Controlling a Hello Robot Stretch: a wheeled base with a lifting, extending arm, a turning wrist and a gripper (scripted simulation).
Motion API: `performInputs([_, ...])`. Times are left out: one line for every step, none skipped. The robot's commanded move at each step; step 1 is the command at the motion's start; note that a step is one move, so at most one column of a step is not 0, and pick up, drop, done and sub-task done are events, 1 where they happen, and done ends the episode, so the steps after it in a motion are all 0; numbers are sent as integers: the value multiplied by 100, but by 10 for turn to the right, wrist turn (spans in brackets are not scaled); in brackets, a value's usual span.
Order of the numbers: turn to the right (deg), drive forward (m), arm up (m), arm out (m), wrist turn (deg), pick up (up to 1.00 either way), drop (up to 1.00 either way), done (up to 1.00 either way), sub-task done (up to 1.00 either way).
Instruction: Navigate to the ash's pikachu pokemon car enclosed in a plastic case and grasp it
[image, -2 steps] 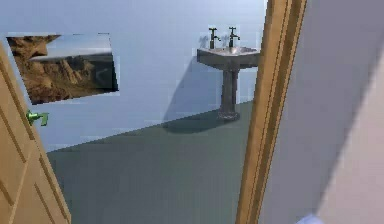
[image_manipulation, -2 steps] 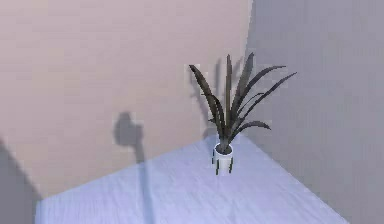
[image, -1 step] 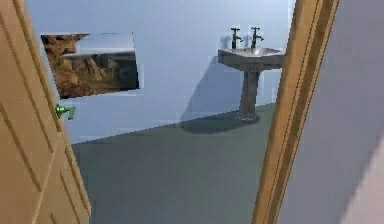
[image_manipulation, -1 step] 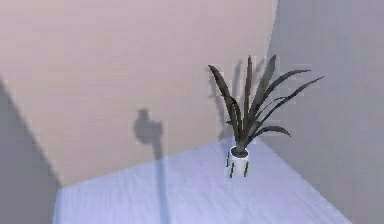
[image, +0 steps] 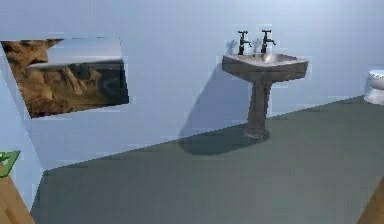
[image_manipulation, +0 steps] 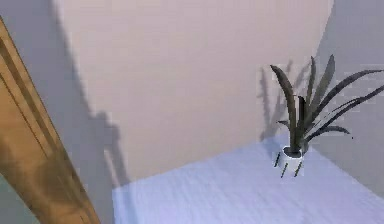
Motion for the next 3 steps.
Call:
performInputs([180,0,0,0,0,0,0,0,0])
performInputs([30,0,0,0,0,0,0,0,0])
performInputs([0,60,0,0,0,0,0,0,0])
